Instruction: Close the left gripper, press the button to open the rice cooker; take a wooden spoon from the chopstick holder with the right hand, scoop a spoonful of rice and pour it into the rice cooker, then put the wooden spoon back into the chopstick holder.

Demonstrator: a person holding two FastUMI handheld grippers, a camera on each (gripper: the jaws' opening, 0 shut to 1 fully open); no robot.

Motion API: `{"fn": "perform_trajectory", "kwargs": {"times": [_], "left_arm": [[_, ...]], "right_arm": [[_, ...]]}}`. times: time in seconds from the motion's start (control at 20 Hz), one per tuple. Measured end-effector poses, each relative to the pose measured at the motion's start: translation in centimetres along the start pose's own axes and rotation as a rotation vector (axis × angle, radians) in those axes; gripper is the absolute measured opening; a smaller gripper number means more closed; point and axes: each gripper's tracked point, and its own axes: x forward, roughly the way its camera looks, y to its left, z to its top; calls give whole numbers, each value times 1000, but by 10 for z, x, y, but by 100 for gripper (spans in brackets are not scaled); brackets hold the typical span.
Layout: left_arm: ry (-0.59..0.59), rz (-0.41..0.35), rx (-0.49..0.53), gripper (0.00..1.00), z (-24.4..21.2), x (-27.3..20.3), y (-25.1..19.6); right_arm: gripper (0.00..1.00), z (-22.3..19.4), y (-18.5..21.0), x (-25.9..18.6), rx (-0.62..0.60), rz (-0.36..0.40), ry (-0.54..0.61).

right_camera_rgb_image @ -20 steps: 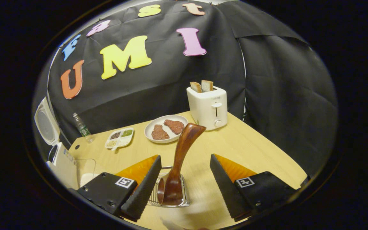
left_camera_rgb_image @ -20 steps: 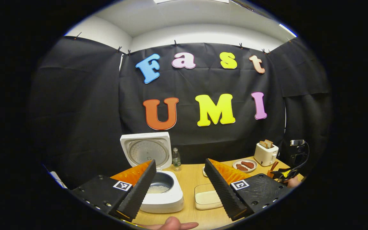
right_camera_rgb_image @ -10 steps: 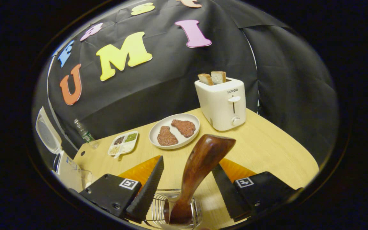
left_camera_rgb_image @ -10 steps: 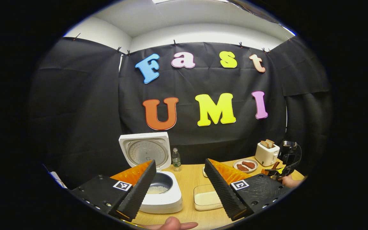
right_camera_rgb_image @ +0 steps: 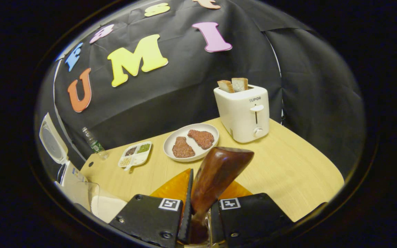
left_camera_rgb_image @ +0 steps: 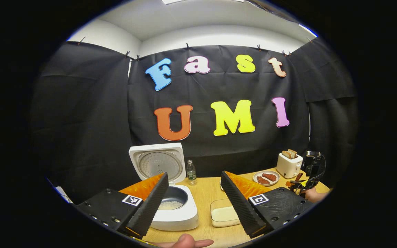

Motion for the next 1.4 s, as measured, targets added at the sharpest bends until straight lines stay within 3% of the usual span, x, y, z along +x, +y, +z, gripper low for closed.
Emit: {"fn": "perform_trajectory", "kwargs": {"times": [0.45, 0.65, 0.85, 1.0, 1.2, 1.4], "left_arm": [[-3, 19, -10, 96, -9, -4, 20], [11, 42, -28, 96, -19, -5, 39], [30, 68, -40, 97, -30, -4, 54], [28, 88, -40, 97, -32, -5, 63], [36, 98, -31, 96, -37, -6, 69], [50, 109, -43, 96, -43, -6, 73]], "right_arm": [[26, 70, 41, -70, -221, -14, -130], [28, 121, 89, -113, -301, 6, -204], [28, 146, 154, -136, -271, 86, -247], [28, 137, 210, -135, -281, 162, -254], [28, 86, 269, -115, -265, 248, -195], [28, 31, 294, -83, -298, 256, -144]]}}
